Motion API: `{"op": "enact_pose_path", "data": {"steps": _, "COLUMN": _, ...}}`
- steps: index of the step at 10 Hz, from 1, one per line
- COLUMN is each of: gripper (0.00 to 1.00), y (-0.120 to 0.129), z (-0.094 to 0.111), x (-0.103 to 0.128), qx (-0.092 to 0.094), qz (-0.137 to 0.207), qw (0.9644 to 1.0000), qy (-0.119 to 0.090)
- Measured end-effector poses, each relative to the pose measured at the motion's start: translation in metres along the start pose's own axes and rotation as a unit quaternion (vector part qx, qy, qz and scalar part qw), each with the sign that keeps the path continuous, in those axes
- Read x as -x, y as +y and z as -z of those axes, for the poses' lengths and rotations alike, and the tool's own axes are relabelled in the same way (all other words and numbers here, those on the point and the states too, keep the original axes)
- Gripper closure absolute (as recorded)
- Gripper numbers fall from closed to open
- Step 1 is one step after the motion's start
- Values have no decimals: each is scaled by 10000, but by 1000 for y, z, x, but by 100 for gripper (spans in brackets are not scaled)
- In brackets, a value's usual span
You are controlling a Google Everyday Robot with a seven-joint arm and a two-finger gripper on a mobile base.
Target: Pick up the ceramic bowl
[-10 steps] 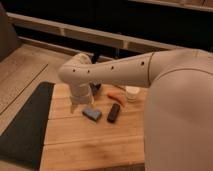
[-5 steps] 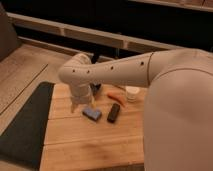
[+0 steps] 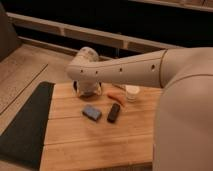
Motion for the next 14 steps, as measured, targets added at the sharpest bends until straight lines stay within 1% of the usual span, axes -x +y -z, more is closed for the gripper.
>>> {"op": "enact_pose_path", "data": {"steps": 1, "gripper": 35, "y": -5, "z": 7, "x": 14, "qx": 111, "qz": 21, "qw": 9995, "qy": -282}}
{"op": "enact_pose_path", "data": {"steps": 2, "gripper": 35, "y": -5, "z": 9, "x": 18, "qx": 149, "qz": 36, "qw": 9992, "qy": -363}}
{"op": "enact_pose_path", "data": {"steps": 3, "gripper": 35, "y": -4, "z": 10, "x": 20, "qx": 171, "qz": 49, "qw": 9991, "qy": -394}}
{"op": "enact_pose_path", "data": {"steps": 5, "gripper": 35, "y": -3, "z": 10, "x": 19, "qx": 181, "qz": 45, "qw": 9991, "qy": -387}}
{"op": "enact_pose_path", "data": {"steps": 6, "gripper": 35, "y": -24, "z": 5, "x": 25, "qx": 83, "qz": -138, "qw": 9989, "qy": -432}}
{"op": "enact_pose_path", "data": {"steps": 7, "gripper": 35, "y": -45, "z": 3, "x": 35, "qx": -8, "qz": -277, "qw": 9982, "qy": -526}}
{"op": "enact_pose_path", "data": {"steps": 8, "gripper": 35, "y": -70, "z": -1, "x": 50, "qx": -89, "qz": -418, "qw": 9968, "qy": -682}}
{"op": "enact_pose_path", "data": {"steps": 9, "gripper": 35, "y": -88, "z": -6, "x": 62, "qx": -120, "qz": -495, "qw": 9956, "qy": -793}}
{"op": "enact_pose_path", "data": {"steps": 10, "gripper": 35, "y": -104, "z": -20, "x": 78, "qx": -84, "qz": -505, "qw": 9946, "qy": -900}}
{"op": "enact_pose_path", "data": {"steps": 12, "gripper": 35, "y": -114, "z": -44, "x": 96, "qx": 134, "qz": -530, "qw": 9936, "qy": -986}}
{"op": "enact_pose_path", "data": {"steps": 13, "gripper": 35, "y": -118, "z": -58, "x": 100, "qx": 263, "qz": -561, "qw": 9935, "qy": -956}}
{"op": "enact_pose_path", "data": {"steps": 14, "gripper": 35, "y": -120, "z": -68, "x": 98, "qx": 309, "qz": -556, "qw": 9940, "qy": -886}}
